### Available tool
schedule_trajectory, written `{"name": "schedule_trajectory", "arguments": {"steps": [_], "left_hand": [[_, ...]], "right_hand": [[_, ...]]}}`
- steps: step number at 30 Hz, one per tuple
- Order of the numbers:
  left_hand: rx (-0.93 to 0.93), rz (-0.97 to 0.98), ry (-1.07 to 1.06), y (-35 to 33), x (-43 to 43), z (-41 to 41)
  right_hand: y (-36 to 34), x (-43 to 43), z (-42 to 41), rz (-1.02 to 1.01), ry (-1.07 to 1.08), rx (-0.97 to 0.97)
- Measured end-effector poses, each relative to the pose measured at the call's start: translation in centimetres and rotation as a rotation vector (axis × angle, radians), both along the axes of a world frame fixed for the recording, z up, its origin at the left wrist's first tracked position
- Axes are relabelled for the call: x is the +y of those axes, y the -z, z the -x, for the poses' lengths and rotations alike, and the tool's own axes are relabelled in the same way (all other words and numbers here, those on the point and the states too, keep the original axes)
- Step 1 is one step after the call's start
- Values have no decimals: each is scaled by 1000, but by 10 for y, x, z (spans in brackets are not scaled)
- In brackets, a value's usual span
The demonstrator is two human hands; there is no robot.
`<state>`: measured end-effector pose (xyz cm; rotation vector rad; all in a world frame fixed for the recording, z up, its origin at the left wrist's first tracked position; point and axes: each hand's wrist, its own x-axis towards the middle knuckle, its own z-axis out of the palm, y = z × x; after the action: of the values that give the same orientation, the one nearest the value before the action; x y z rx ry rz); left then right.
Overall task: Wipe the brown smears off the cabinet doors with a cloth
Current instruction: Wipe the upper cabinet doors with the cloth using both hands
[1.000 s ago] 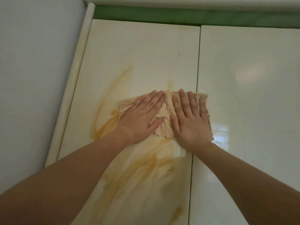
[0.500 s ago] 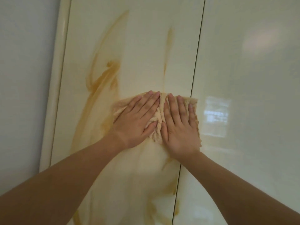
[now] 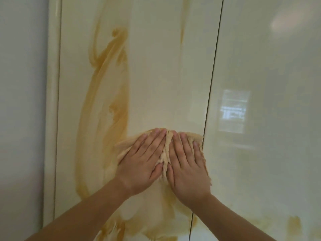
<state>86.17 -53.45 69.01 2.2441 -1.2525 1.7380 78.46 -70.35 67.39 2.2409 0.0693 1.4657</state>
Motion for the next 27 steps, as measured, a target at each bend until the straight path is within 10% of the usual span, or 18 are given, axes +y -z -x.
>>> {"name": "schedule_trajectory", "arguments": {"steps": [10,27], "left_hand": [[68,-26,55,19,18,-5],[-129,129,-4,-328,41,-40]], "right_hand": [[-6,-3,6,149,-79,150],[-369,6,-16,77,20,-99]]}}
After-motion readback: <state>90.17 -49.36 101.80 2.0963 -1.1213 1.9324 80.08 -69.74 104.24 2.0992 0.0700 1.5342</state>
